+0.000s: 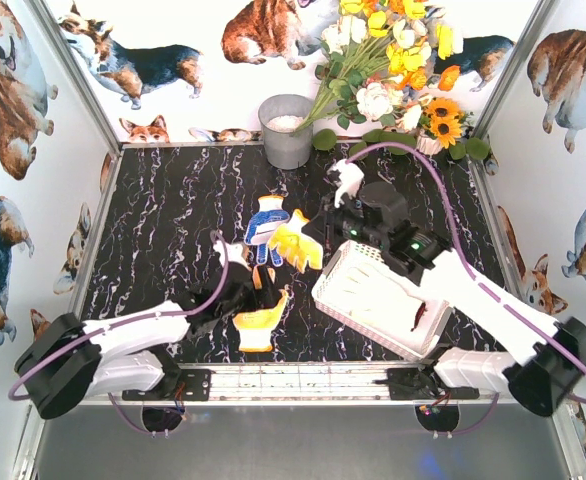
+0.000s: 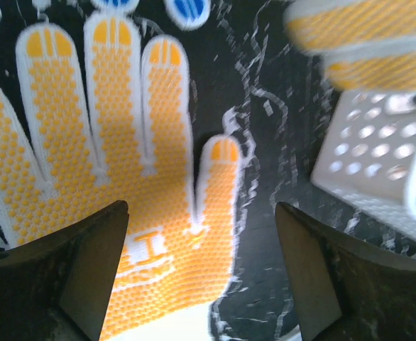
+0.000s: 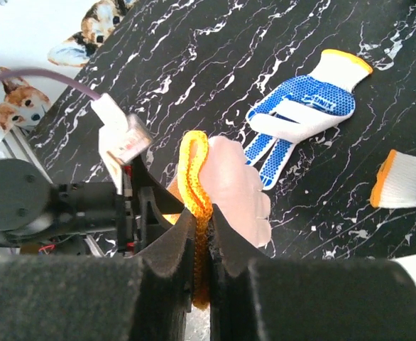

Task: Put the gloves into the storage basket
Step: Move the glove to the center of the board, then pair the glove with the glove.

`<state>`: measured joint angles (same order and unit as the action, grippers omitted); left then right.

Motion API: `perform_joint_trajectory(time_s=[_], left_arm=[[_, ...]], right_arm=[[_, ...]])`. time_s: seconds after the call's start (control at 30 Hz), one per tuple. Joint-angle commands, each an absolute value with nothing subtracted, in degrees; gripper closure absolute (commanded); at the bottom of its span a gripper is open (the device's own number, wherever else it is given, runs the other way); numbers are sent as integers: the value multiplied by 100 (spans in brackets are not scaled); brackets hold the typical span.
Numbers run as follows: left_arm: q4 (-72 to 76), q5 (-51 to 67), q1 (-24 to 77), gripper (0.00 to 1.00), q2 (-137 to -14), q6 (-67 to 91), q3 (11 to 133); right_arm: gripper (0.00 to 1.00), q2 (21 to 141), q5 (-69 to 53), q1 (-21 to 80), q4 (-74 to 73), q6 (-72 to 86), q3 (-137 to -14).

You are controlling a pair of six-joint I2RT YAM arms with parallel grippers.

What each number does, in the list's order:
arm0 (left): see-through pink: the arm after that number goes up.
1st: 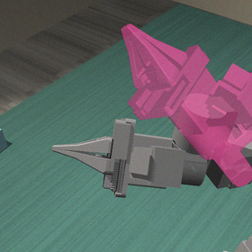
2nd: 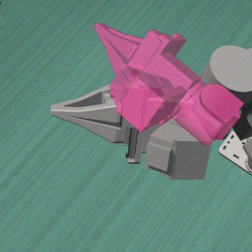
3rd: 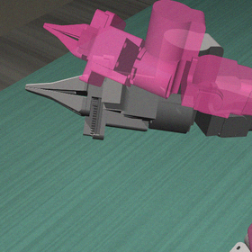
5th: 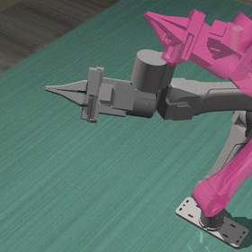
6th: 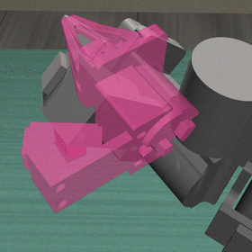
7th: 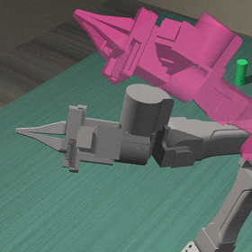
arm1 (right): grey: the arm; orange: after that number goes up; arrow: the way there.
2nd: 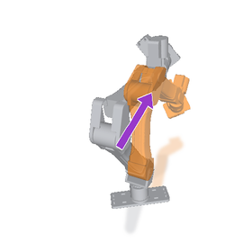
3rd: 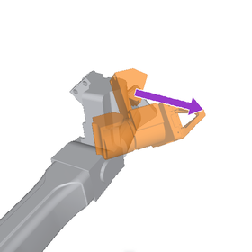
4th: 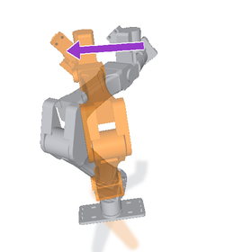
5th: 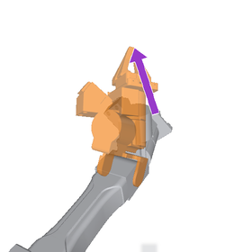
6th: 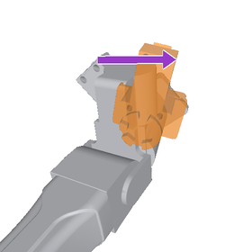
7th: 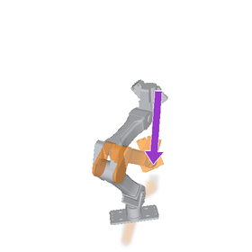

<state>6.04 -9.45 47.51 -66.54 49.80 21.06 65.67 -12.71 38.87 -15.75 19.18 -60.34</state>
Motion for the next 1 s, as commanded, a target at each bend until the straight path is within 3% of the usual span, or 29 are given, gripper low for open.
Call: perform_joint_trajectory(time_s=[0.0, 0.23, 0.57, 0.83, 0.97], left_arm=[[-379, -874, 4529, 15, -6201, 4413, 2956], [-2318, -506, 3469, 0, -5560, 3208, 4030], [-3294, -13, 735, 0, -5604, 1679, 5264], [-3067, -980, 466, 0, -5616, 998, 5054], [-2824, -781, 474, 0, -5570, 1010, 4758]], right_arm=[[100, 7004, -1434, 3875, -972, 1449, -6480], [100, 7607, -1354, 3956, -548, 805, -6816], [100, 8629, -1441, 4532, 186, -189, -6898], [100, 8879, -1573, 5081, 123, -531, -6589], [100, 8836, -1500, 5314, 5, -483, -6434]])
